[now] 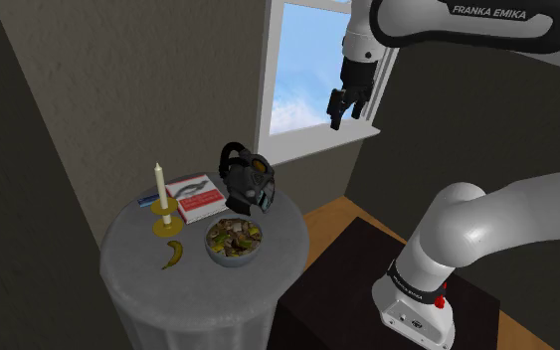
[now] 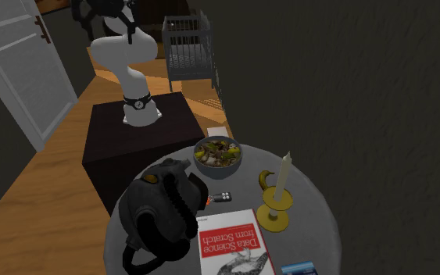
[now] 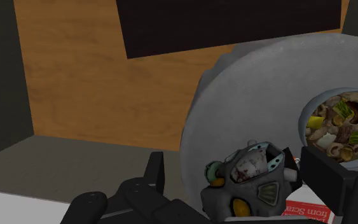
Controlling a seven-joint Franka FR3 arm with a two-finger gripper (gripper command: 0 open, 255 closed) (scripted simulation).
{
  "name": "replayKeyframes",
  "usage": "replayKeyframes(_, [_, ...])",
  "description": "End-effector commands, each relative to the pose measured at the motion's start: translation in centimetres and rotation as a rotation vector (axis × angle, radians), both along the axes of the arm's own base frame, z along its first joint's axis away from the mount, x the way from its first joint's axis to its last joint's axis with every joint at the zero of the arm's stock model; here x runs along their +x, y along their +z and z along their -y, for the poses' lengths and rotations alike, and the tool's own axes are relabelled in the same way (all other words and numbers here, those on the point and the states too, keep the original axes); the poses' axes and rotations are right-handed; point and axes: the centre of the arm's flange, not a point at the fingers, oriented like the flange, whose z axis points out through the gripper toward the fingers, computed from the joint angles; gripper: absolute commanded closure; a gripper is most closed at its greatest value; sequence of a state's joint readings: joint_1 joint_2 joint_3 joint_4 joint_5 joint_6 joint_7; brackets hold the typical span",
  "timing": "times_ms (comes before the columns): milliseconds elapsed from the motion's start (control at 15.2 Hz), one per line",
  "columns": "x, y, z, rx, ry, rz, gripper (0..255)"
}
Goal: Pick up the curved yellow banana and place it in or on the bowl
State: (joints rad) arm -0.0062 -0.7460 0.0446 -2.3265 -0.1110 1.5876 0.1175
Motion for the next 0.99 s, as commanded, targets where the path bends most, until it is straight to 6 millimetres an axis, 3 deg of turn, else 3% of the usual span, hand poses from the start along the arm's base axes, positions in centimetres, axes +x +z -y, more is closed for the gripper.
replayKeyframes(0, [0.0,0.0,0.0,0.0,0.0,0.0,0])
replayKeyframes(924, [8.0,-11.9,-11.8,-0.001,-0.018,-0.001,0])
